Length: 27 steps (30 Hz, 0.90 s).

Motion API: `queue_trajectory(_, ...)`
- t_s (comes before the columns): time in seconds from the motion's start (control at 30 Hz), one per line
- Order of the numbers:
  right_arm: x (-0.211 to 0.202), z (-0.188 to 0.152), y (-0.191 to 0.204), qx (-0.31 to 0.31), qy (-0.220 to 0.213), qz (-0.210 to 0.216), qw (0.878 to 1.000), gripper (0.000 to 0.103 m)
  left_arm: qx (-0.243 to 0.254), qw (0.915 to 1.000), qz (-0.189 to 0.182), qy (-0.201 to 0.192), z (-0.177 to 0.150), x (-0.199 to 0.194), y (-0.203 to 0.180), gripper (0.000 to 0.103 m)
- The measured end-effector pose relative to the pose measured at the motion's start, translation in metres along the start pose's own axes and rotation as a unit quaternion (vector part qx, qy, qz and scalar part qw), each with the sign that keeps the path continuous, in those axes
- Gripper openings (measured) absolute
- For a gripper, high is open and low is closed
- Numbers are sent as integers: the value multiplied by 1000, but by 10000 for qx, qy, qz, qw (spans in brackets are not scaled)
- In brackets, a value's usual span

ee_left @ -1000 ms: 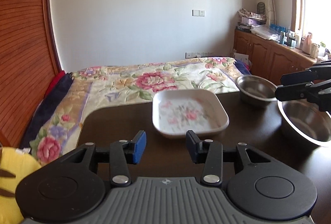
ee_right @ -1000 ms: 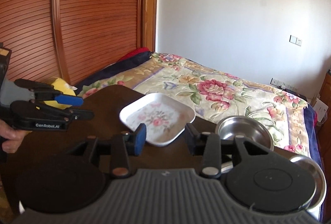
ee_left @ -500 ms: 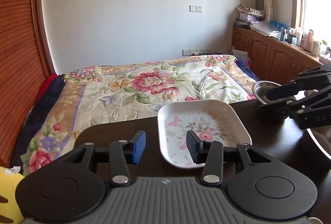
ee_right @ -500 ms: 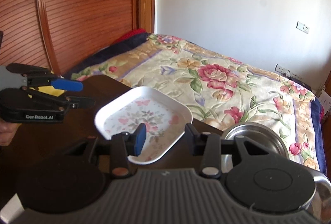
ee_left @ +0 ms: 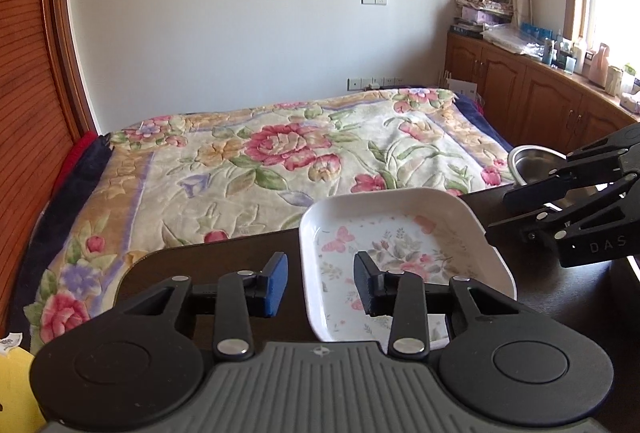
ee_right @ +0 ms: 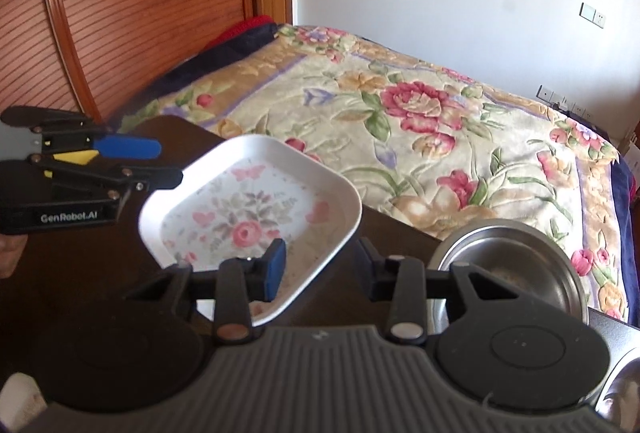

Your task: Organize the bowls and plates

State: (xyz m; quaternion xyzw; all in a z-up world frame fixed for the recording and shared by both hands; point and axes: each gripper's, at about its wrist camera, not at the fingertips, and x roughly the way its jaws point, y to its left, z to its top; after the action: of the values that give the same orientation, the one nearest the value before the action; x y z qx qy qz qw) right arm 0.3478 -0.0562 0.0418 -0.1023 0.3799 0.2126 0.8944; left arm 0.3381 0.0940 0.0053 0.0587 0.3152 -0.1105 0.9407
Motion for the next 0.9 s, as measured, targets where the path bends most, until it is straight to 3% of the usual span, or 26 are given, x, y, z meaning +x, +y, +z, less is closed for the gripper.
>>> queue_trajectory(0.13,6,0,-3,-48,76,-52,9999,30,-53,9999,13,113,-2,10,3,34)
queue_trajectory(0.57,18,1,-2,-141,308,-40,9994,28,-183,9992,-14,365,-11,28,9,20)
queue_trajectory(0.9,23,2,2,-240,403,2,9989,21,-193,9991,-46,367,-12,30,9,16)
